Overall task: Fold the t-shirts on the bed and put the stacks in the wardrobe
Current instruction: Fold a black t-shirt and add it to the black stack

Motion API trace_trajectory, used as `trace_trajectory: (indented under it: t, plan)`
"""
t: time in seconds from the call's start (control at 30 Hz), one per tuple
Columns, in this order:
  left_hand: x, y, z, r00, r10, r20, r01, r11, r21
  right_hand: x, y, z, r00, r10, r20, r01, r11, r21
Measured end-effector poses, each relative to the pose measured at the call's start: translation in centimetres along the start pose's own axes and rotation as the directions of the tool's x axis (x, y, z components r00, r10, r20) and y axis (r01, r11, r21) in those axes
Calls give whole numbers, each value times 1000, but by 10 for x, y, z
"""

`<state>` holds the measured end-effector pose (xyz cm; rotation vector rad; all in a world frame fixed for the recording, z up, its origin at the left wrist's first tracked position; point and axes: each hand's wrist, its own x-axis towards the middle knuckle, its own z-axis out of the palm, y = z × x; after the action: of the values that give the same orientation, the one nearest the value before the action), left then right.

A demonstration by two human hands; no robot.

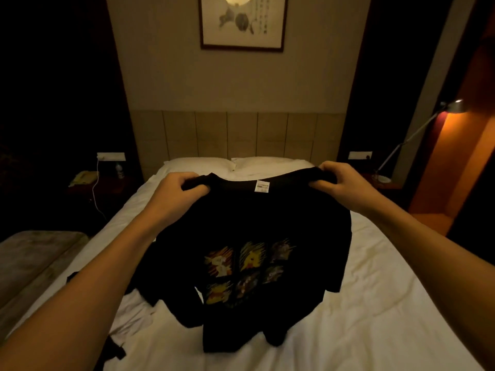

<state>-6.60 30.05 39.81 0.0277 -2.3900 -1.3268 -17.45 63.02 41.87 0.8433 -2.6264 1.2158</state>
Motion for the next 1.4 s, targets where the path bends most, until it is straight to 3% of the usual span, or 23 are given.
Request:
trace_trajectory:
  t: [0.23,0.33,0.43,0.63,0.77,0.9,1.07,1.4]
  plan:
    - [-33,81,-64,970,86,227,-63,993,-105,-50,-84,-55,993,-69,-94,93,954,286]
    - [-41,98,-83,948,99,304,-47,983,-176,-64,-108,-72,996,-81,-38,90,924,372]
    - [-40,80,-74,951,54,304,-23,994,-107,-68,-97,-62,999,2,48,-18,937,348]
    - [-54,-49,-3,970,-31,242,18,998,59,-63,7,14,957,212,197,-237,965,111]
    - [-53,-119,44,969,-146,201,110,978,178,-60,72,69,873,361,328,-396,917,45]
    - [-38,-179,90,962,-214,167,156,939,306,-43,140,113,832,430,350,-427,900,-92]
    - [9,-249,141,928,-356,109,290,876,386,8,219,169,856,447,259,-414,894,-175]
    - [140,-409,235,824,-552,126,404,729,553,133,394,289,781,521,345,-434,850,-300]
